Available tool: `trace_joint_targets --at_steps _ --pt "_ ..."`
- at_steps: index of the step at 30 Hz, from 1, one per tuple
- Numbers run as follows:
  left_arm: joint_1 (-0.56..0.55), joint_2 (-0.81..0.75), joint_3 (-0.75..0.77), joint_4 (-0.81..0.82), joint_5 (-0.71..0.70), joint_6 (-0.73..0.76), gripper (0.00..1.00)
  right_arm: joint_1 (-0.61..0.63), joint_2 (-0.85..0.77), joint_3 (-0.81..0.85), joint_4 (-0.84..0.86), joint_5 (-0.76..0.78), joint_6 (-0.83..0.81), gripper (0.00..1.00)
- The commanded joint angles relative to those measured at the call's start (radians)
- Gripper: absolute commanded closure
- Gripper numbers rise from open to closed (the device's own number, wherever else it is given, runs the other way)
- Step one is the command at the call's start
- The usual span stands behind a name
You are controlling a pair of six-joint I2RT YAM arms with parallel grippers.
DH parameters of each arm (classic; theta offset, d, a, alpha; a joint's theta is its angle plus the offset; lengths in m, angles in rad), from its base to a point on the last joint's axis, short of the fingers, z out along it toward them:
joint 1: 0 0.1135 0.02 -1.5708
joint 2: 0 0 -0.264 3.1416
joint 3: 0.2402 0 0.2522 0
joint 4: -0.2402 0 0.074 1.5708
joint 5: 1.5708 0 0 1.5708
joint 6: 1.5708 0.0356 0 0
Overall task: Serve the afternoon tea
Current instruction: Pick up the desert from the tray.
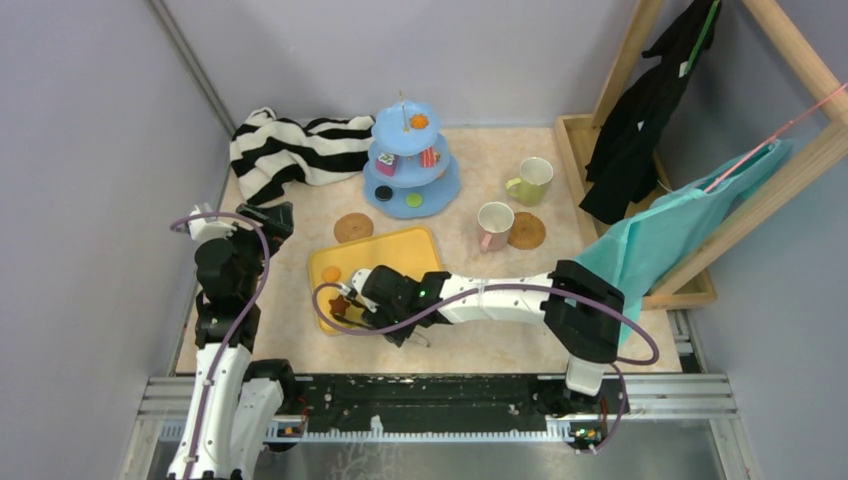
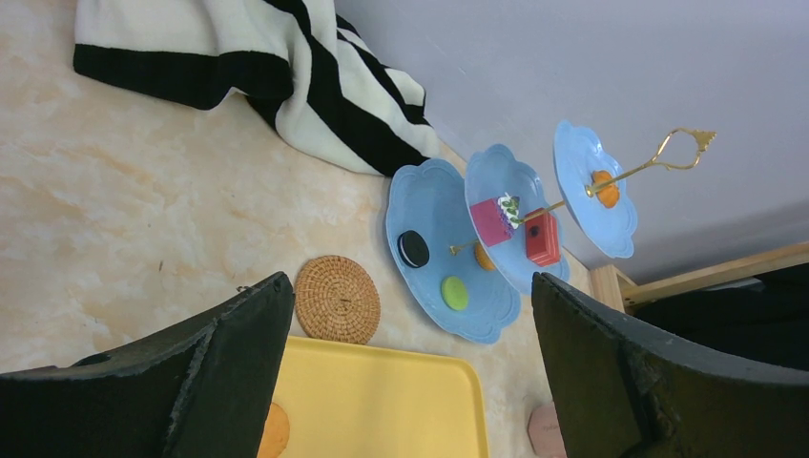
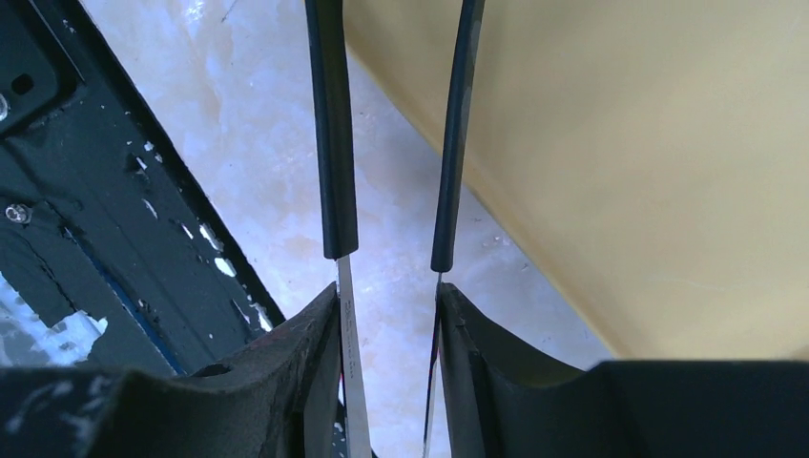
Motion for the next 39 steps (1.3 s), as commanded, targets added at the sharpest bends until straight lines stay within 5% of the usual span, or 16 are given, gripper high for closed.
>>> trace_joint_targets --at_steps 1,31,39 --pt "-0.006 -0.010 0.012 0.022 -0.002 -0.005 0.01 -0.019 0.021 0.077 -0.009 -0.035 0.007 0.61" --pt "-0.005 0.002 -0.020 0.054 -0.015 -0.007 0.01 -0.082 0.142 0.189 -0.032 -0.121 -0.028 0.61" --pt "-0.005 0.007 -0.025 0.061 -0.010 -0.008 0.01 -0.088 0.123 0.171 -0.015 -0.138 -0.021 0.76"
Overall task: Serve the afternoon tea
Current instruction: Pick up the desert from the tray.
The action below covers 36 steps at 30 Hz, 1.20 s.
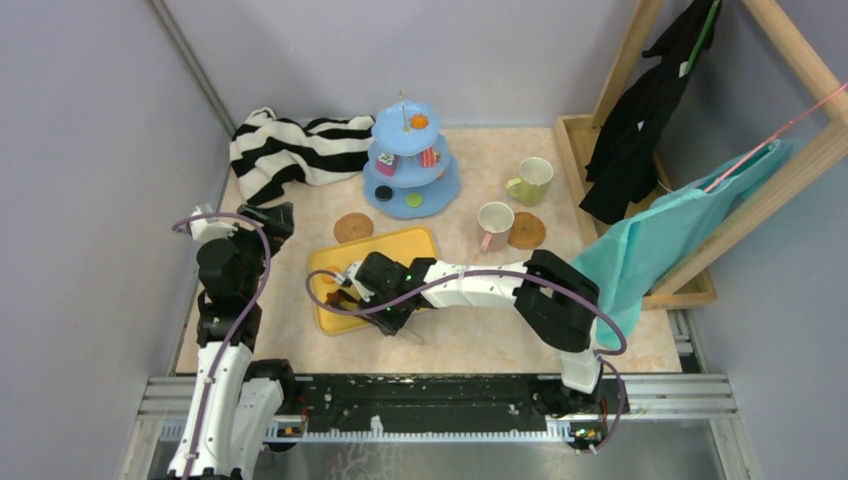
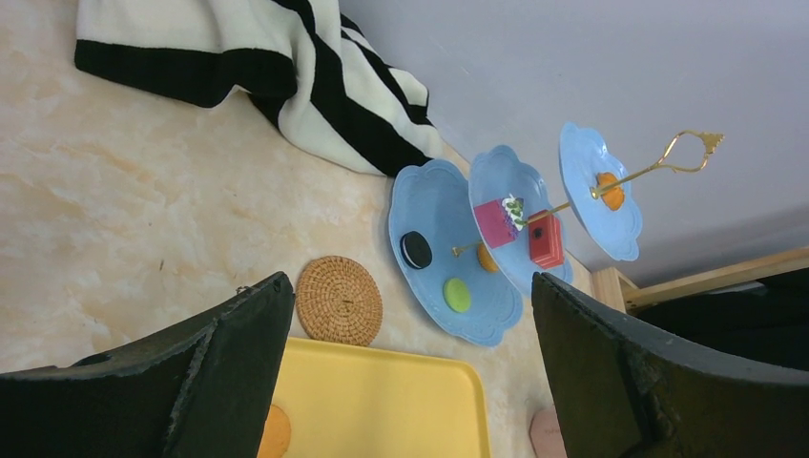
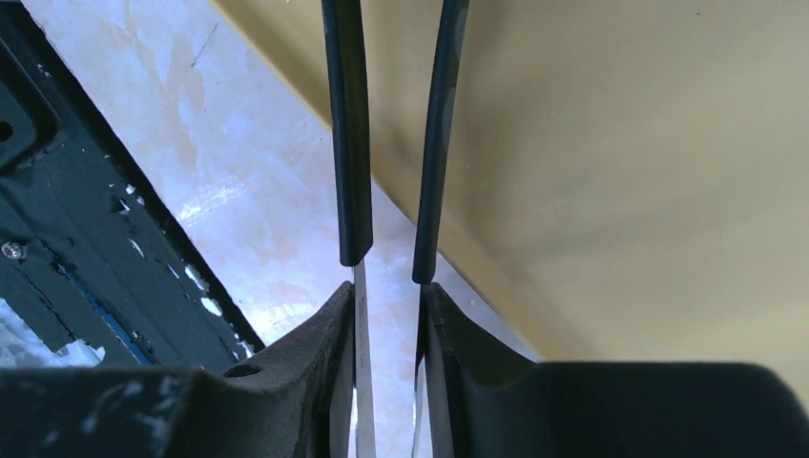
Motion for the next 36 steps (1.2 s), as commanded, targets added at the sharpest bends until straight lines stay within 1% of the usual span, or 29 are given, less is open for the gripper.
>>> trace_joint_targets --at_steps 1,10,26,31,36 --pt "-0.004 -0.001 -0.007 0.035 -0.002 -0.001 0.01 -0.012 -0.027 0.032 0.044 -0.020 0.002 0.77" --pt "-0.004 -0.001 -0.013 0.040 -0.004 -0.004 0.01 -0.012 -0.080 0.001 0.065 -0.006 0.010 0.86" --pt "-0.004 0.014 -0.018 0.046 -0.016 0.001 0.01 -0.016 -0.176 -0.064 0.083 0.016 0.027 0.91" --pt "-0.004 0.020 -0.025 0.046 -0.019 -0.003 0.01 -0.039 -0.233 -0.073 0.078 0.035 0.036 0.91" --pt "-0.005 0.022 -0.026 0.044 -0.019 -0.003 0.01 -0.073 -0.332 -0.062 0.061 0.065 0.039 0.91"
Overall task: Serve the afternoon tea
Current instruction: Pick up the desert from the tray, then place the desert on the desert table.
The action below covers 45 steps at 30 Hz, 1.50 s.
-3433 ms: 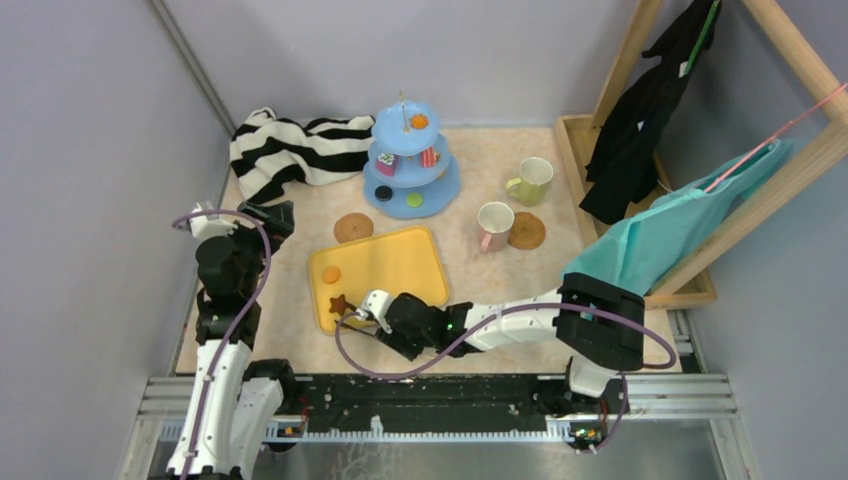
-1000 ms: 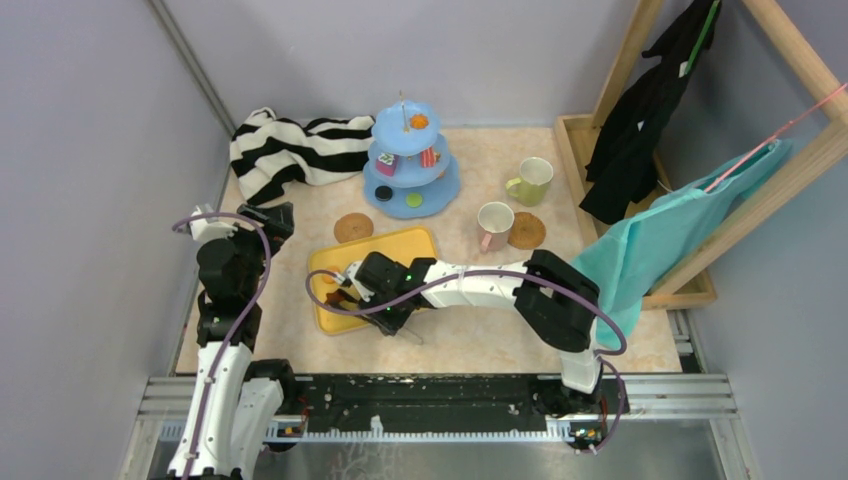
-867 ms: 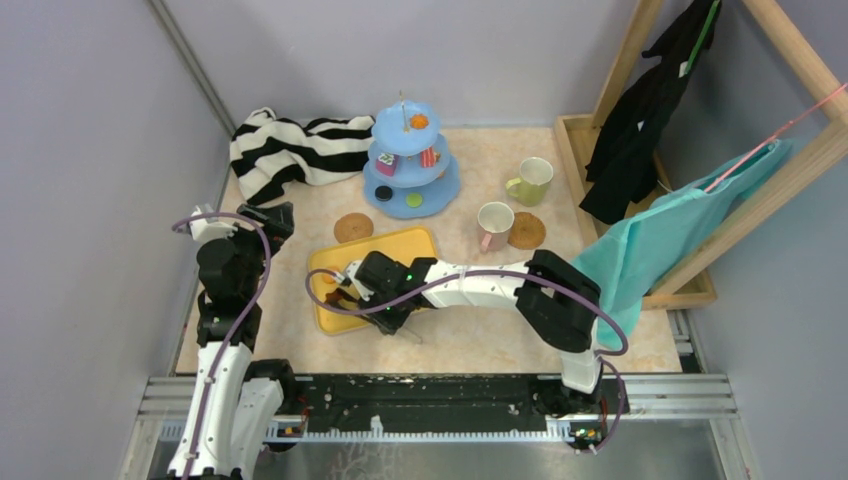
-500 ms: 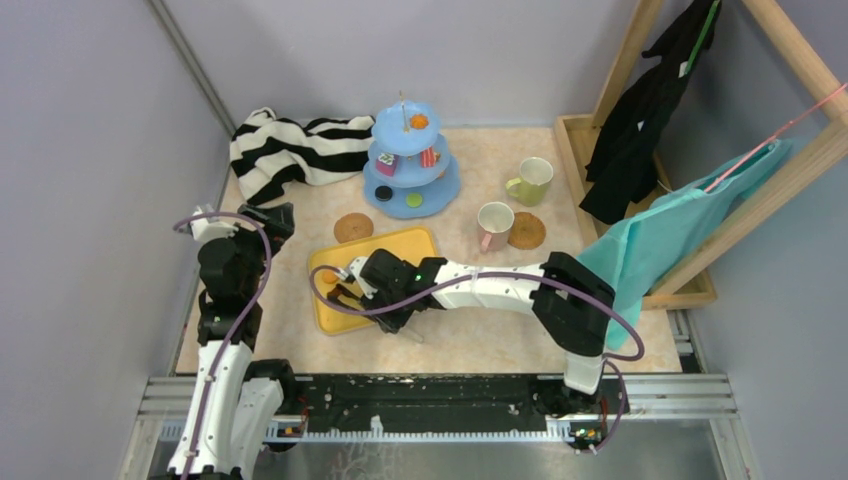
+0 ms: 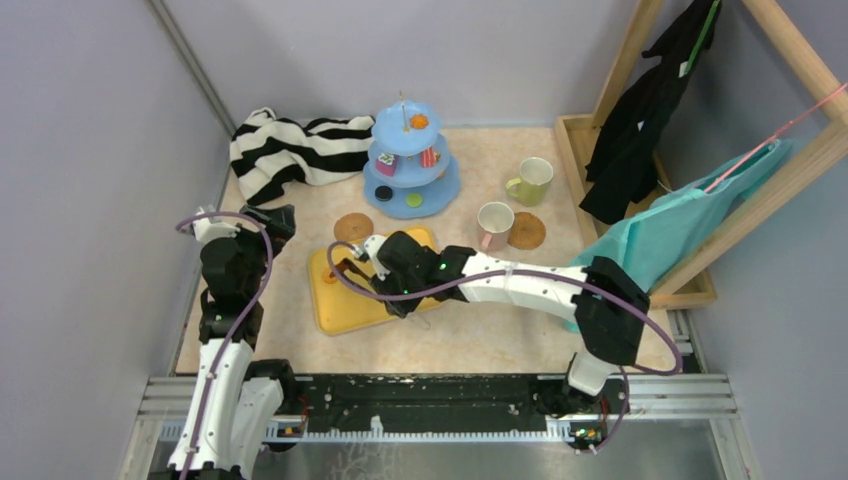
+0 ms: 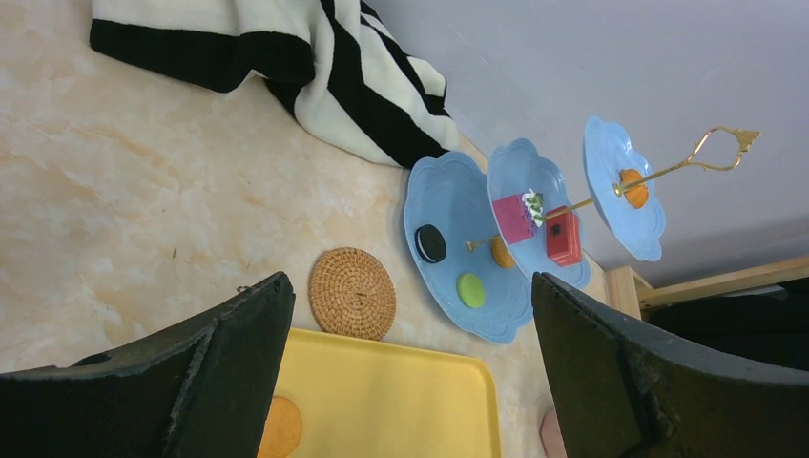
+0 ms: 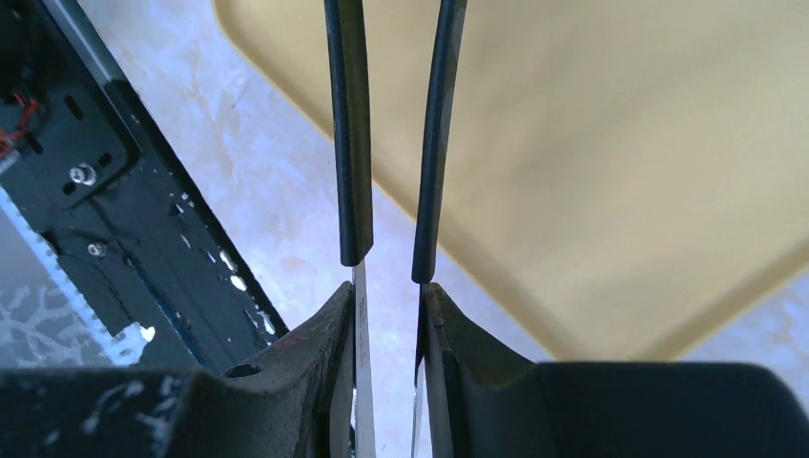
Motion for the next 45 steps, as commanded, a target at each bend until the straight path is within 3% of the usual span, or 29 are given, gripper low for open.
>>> trace_joint_targets --at_steps 1,11,24,45 --pt "-0.005 -0.002 -0.006 0.038 -0.008 0.001 0.01 -0.043 -0.129 0.031 0.024 0.039 0.012 0.91" --pt "-0.003 0.008 -0.004 0.041 0.009 0.008 0.01 -0.205 -0.174 0.173 -0.018 0.078 0.014 0.91" --pt "-0.003 0.029 -0.001 0.050 0.035 0.023 0.01 -0.393 0.038 0.518 -0.110 0.098 -0.018 0.92" --pt "0.002 0.037 -0.006 0.060 0.058 0.015 0.01 -0.446 0.272 0.826 -0.252 0.140 -0.021 0.87"
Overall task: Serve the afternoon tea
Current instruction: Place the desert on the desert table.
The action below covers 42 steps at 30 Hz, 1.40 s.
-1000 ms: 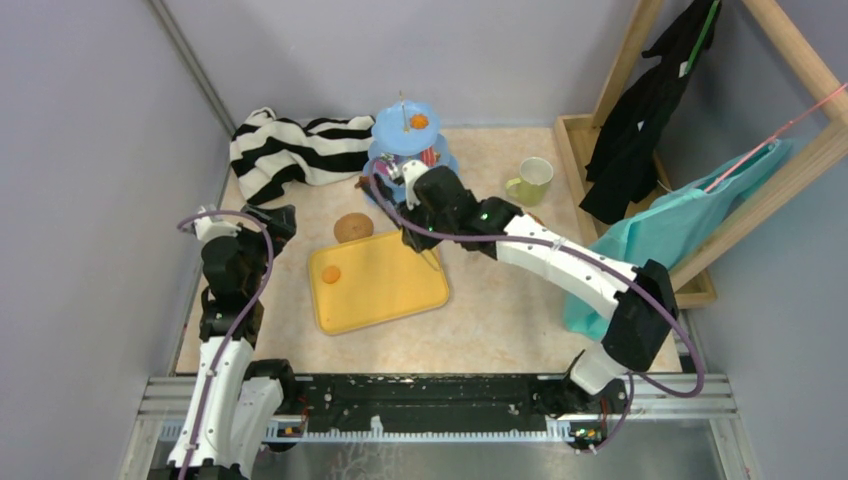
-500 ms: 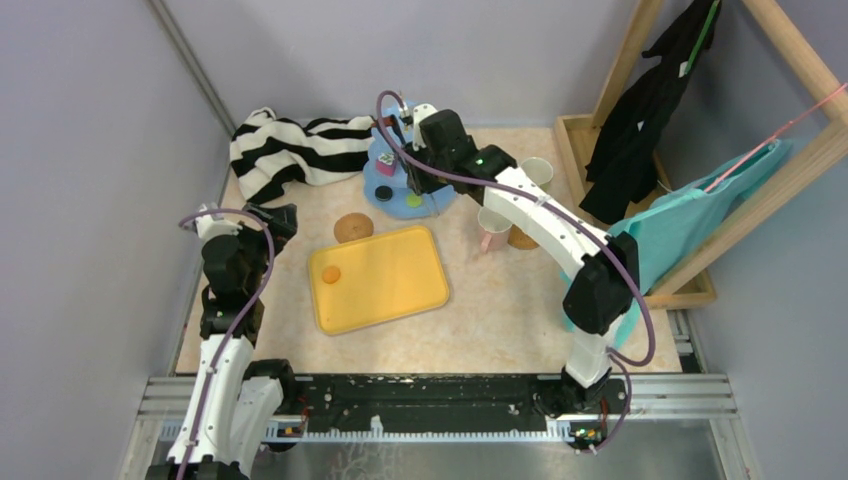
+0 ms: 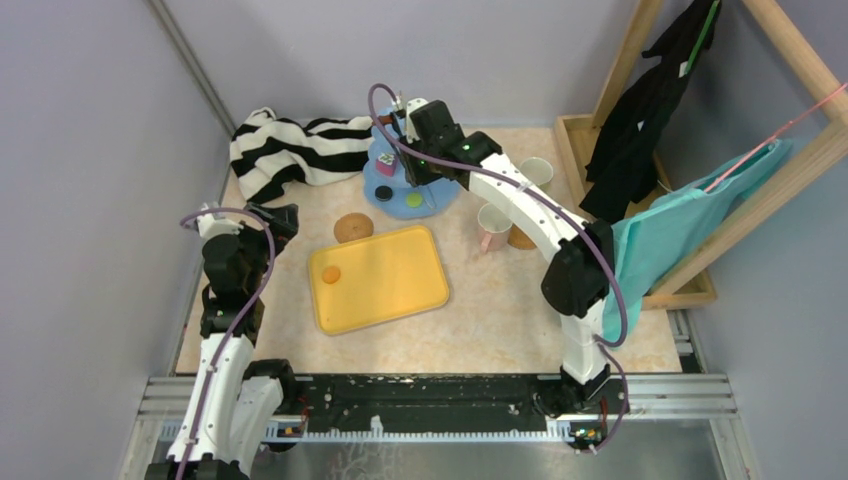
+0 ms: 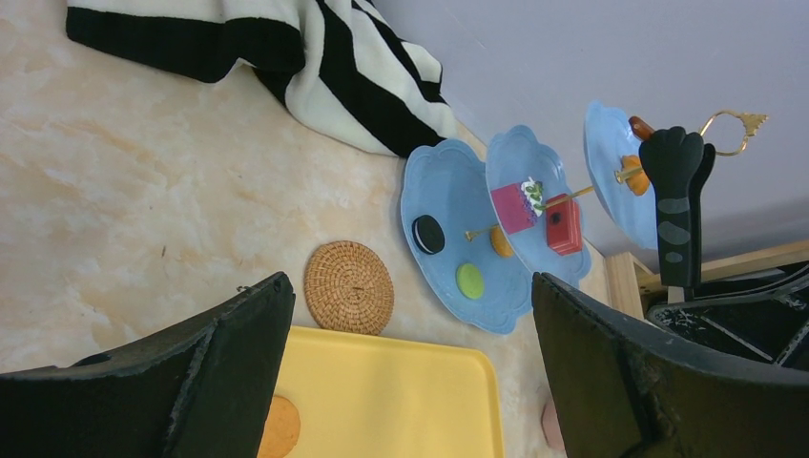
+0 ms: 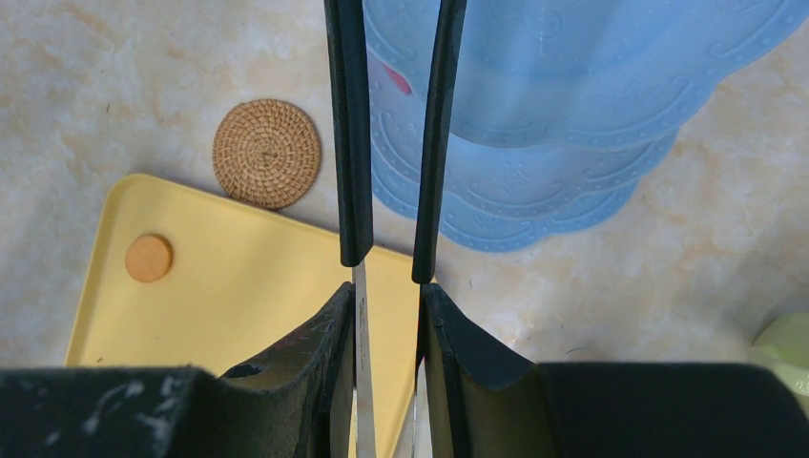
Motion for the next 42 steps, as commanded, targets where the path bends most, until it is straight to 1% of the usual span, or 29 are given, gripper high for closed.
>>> trace_joint_targets --at_steps 1,10,20,25,42 --pt "0.002 -0.003 -0.006 0.035 0.016 0.008 0.01 -0.011 -0.001 0.070 -0.001 0.035 0.004 0.87" --pt "0.002 -0.003 -0.006 0.034 0.020 0.008 0.01 -0.014 -0.014 0.041 0.000 0.032 0.009 0.82" --pt "0.004 -0.002 -0.006 0.036 0.021 0.006 0.01 -0.021 -0.017 0.034 -0.005 0.022 0.017 0.69" --pt "0.005 0.000 -0.009 0.038 0.023 0.005 0.01 -0.026 -0.016 0.032 -0.008 0.019 0.021 0.60" --pt "0.012 0.006 -0.010 0.050 0.027 0.001 0.01 -0.033 -0.046 0.031 0.014 0.010 0.016 0.61"
